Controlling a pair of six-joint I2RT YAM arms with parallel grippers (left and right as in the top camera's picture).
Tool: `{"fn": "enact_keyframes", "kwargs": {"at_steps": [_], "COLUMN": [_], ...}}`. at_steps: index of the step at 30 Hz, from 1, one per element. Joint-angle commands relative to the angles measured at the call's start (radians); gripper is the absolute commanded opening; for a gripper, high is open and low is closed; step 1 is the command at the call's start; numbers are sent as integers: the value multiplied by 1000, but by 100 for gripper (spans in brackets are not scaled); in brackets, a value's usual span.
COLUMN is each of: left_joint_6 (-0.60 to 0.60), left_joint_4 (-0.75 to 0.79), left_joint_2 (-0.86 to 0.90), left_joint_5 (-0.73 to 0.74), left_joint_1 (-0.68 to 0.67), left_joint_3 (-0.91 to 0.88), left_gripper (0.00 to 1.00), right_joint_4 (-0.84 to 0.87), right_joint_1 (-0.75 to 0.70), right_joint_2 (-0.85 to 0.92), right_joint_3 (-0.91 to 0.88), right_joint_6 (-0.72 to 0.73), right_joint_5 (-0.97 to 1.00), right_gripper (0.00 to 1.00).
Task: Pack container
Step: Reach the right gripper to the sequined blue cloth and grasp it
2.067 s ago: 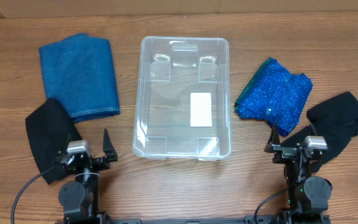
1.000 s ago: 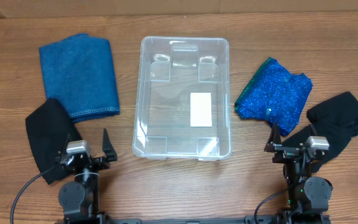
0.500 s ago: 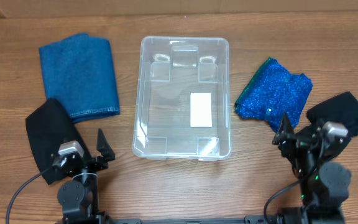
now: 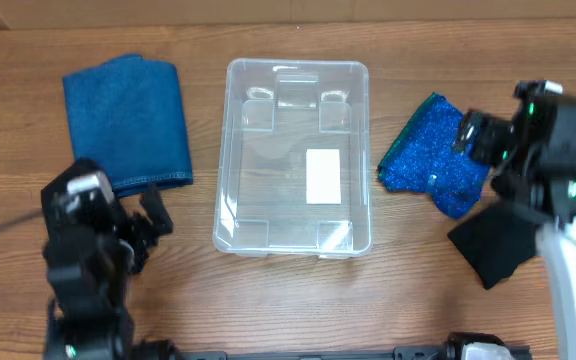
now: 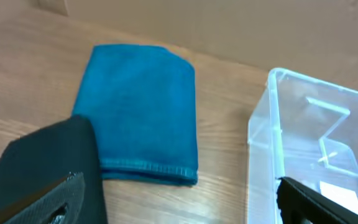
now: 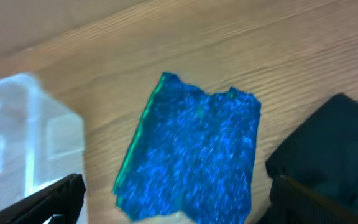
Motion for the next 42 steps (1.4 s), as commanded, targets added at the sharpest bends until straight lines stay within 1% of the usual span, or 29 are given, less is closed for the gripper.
{"fn": "enact_keyframes", "kwargs": {"at_steps": [1,5,7,9,10,13,18,22,27,28,29,30,31,33,34,35,36,37,40,42], "left_joint_6": [26,26,26,26,26,18,19,18,18,18,18,18,18,18,18,18,18,18,19,19], "left_joint_4": [-125,-290,-337,-347,-346,-343,-338,-339,-333,-332,-331,-330,-330,-330,-330,-330,-330,-330,-329,-328], "left_joint_2": [198,394,462,514,525,550,553,553,553,553,553,553,553,553,553,553,553,553,553,553], "left_joint_5": [34,34,34,39,48,49,48,48,48,48,48,48,48,48,48,48,48,48,48,48], "left_joint_1": [-6,-6,-6,-6,-6,-6,-6,-6,-6,-6,-6,-6,-6,-6,-6,-6,-6,-6,-6,-6], "left_joint_3": [192,362,411,429,429,429,429,429,429,429,429,429,429,429,429,429,429,429,429,429], "left_gripper": [100,100,100,100,100,100,100,100,100,100,100,100,100,100,100,100,100,100,100,100], "right_joint_4": [-107,-107,-106,-109,-113,-125,-72,-40,-11,-7,-3,0,1,1,3,5,8,9,7,2], "right_joint_1": [-82,-173,-226,-272,-285,-300,-301,-301,-301,-301,-301,-301,-300,-300,-300,-300,-300,-300,-300,-300], "right_joint_2": [147,238,283,344,377,482,622,706,756,762,766,772,779,788,792,792,792,792,792,792], "right_joint_3": [145,151,151,149,149,149,149,149,149,149,149,149,149,149,149,149,149,149,150,154], "right_joint_6": [4,3,-28,-78,-102,-101,-154,-154,-154,-154,-154,-154,-153,-153,-153,-153,-153,-153,-142,-142], "right_joint_5": [-122,-145,-190,-241,-257,-260,-328,-328,-362,-378,-392,-404,-409,-418,-419,-419,-419,-419,-420,-449], "right_gripper": [100,100,100,100,100,100,100,100,100,98,94,86,67,50,43,39,32,23,4,4]}}
